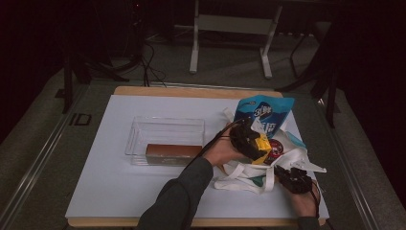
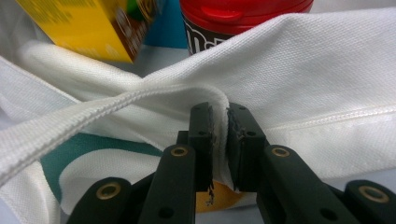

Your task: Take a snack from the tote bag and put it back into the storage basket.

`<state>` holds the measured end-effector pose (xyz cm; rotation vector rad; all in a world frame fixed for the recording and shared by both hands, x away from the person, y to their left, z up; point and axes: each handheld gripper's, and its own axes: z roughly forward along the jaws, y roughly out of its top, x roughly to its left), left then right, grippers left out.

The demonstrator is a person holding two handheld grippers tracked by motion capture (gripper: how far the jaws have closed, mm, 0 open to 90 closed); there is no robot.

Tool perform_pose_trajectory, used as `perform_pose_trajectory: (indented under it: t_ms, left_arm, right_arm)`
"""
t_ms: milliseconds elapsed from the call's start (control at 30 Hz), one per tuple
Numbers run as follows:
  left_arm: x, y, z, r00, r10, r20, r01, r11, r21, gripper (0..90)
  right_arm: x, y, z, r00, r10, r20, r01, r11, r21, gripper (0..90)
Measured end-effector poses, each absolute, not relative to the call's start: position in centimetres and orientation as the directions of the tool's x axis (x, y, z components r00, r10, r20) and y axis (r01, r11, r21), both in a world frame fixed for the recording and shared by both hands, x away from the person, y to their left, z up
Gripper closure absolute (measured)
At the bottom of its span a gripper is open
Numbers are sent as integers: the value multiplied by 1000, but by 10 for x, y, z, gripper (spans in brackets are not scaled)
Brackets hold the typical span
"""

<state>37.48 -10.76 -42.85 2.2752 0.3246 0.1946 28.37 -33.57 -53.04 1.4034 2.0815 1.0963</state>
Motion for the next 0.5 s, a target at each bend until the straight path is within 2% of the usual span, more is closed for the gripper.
perform_pose_trajectory:
  t_ms: [233,500]
  left_arm:
    - [375,-98,-418,949,316,-1,203,-609,767,291]
    - [370,-90,-407,949,315,12,196,-620,760,291]
  right_arm:
    - [284,-336,-531,-416,904,96,591,188,785,806]
    - [284,-336,-531,-415,904,97,591,187,785,807]
